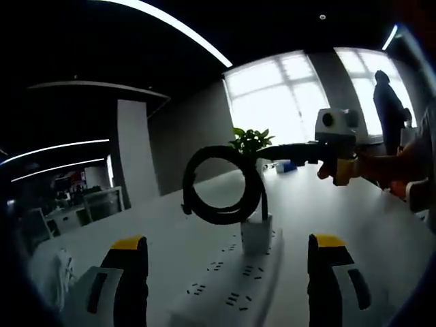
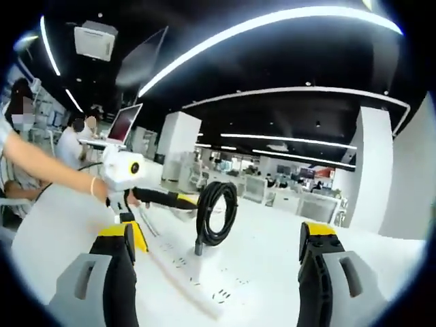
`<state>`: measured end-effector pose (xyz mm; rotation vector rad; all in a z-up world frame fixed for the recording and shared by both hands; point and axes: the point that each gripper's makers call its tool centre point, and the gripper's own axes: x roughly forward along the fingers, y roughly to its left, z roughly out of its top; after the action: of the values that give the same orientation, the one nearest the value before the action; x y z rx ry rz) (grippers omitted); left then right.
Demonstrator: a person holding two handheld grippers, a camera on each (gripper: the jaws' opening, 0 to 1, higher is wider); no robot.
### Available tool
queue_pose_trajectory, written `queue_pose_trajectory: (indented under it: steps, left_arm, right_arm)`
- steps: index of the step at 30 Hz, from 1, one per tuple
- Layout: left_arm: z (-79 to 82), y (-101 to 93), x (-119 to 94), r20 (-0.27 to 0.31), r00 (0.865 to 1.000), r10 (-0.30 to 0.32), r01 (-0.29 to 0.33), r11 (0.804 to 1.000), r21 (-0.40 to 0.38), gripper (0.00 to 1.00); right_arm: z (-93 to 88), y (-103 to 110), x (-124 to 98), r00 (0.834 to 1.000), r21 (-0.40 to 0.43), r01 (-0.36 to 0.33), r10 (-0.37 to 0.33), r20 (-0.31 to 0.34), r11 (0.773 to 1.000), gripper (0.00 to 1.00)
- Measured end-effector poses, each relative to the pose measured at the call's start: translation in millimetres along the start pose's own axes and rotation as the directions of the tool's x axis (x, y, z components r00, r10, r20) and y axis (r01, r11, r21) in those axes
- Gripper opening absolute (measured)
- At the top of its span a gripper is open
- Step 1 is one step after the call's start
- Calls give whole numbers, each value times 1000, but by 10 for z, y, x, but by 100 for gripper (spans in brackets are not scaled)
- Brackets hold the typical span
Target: Straighten the power strip on the desk, plug the charger into it
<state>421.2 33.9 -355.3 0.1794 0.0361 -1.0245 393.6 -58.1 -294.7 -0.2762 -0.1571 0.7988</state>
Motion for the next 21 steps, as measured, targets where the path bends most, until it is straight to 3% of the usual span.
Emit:
queue_pose_trajectory:
  steps: [2, 9, 14, 17, 21]
  left_arm:
    - [-15, 6, -9, -5, 1000, 3, -3, 1000, 3, 99]
    - [-80, 0, -31, -17, 1000, -1, 1, 1000, -4, 99]
    - [-123, -5, -30, -31, 1000, -6, 6, 1000, -4, 99]
    - [-129, 2, -17, -31, 999, -8, 8, 1000, -5, 99]
    - [-176, 17, -7, -48, 999, -8, 8, 1000, 0, 99]
  right_arm:
    - [-58, -2, 22, 999, -24, -13, 12, -30, 1000, 100]
    - [-127, -15, 134, 997, -57, -67, 65, -41, 996, 99]
    - [-185, -30, 218, 992, 11, -110, 111, -67, 994, 85]
    - [-284, 7, 283, 979, -10, -168, 166, -115, 986, 82]
    - [-512, 127, 327, 938, -9, -269, 260, -228, 963, 77]
